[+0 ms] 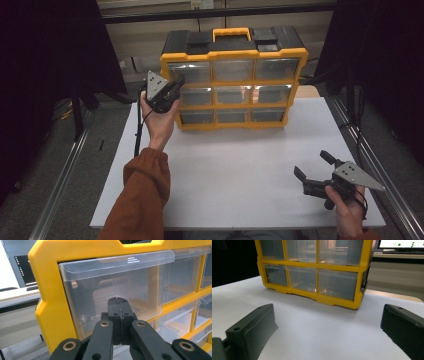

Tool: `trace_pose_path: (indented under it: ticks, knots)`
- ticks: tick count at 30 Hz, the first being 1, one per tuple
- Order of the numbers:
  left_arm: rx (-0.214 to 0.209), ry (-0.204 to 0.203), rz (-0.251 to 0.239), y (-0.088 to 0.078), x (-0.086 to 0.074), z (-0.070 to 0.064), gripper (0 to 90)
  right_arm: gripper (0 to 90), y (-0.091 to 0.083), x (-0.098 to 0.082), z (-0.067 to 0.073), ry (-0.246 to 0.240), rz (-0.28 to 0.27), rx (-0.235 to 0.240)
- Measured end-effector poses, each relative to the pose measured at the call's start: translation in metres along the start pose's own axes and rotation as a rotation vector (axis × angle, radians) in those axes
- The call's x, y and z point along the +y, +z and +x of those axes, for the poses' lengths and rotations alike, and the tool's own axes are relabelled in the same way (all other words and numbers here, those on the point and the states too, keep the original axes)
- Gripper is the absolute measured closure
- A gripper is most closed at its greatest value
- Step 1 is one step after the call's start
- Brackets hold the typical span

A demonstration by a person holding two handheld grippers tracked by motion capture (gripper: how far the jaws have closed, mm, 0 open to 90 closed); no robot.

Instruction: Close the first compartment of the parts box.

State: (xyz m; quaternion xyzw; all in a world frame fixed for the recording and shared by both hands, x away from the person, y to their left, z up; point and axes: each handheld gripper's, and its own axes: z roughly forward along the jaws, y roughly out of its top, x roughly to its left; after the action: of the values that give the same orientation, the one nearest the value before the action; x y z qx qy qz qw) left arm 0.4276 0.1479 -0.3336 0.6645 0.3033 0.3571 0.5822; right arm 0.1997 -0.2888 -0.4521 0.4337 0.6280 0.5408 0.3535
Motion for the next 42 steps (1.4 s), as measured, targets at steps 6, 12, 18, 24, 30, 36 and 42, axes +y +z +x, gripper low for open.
trace_pose_path:
  ticks: [6, 12, 18, 24, 30, 36, 42]
  knots:
    - [0.003, 0.006, 0.012, 0.002, -0.002, 0.002, 90.0, 0.0, 0.000, 0.000, 0.000, -0.001, 0.001, 0.002]
    - [0.011, 0.009, 0.014, 0.006, -0.003, 0.003, 90.0, 0.0, 0.000, 0.000, 0.000, 0.001, 0.003, 0.002]
    - [0.022, -0.001, 0.020, 0.012, -0.006, 0.005, 90.0, 0.0, 0.000, 0.000, 0.000, -0.002, 0.003, 0.002]
    - [0.019, 0.008, 0.017, 0.014, -0.007, 0.006, 90.0, 0.0, 0.000, -0.001, -0.001, 0.001, 0.007, 0.001]
    - [0.033, 0.001, 0.012, 0.015, -0.007, 0.005, 90.0, 0.0, 0.001, -0.002, -0.002, 0.006, 0.003, 0.003]
    - [0.009, -0.012, 0.016, 0.014, -0.007, 0.006, 87.4, 0.0, 0.000, -0.002, -0.003, 0.005, 0.004, 0.006]
    - [-0.004, -0.012, 0.025, 0.012, -0.007, 0.004, 78.0, 0.0, 0.000, -0.002, -0.003, 0.007, 0.003, 0.000]
